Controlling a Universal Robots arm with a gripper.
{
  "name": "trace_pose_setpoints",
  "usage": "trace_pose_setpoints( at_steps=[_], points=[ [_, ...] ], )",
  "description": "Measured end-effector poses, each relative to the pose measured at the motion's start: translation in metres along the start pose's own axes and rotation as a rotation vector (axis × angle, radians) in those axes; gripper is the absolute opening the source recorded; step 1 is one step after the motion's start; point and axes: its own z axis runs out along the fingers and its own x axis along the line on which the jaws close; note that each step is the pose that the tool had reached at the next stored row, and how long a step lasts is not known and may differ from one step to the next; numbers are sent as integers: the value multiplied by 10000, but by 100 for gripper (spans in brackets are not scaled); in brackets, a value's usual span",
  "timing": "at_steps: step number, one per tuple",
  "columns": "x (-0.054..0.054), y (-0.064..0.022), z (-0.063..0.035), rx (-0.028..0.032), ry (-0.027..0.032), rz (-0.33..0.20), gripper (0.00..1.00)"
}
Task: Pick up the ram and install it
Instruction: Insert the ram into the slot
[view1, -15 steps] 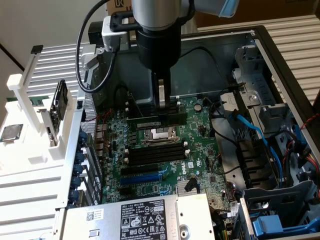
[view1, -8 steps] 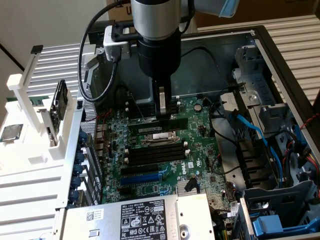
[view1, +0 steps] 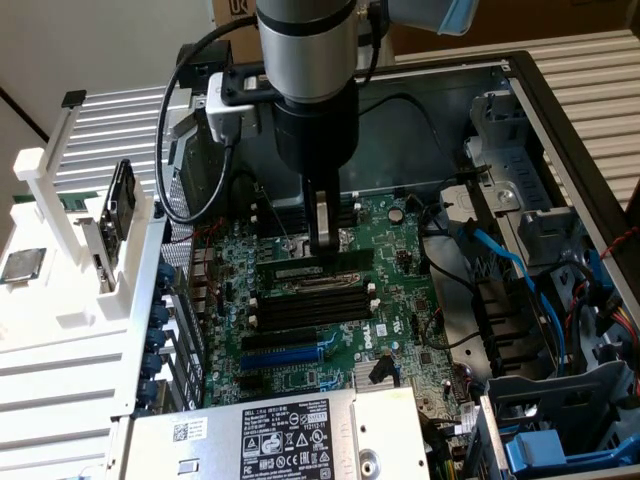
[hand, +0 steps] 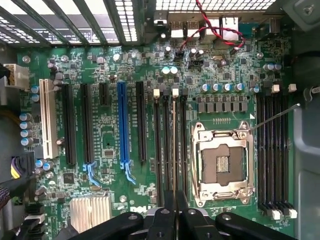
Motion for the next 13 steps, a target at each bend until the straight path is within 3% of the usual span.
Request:
trace_pose_setpoints(
  at_steps=[13],
  points=[
    [83, 2, 87, -11, -10, -161, 12]
  ],
)
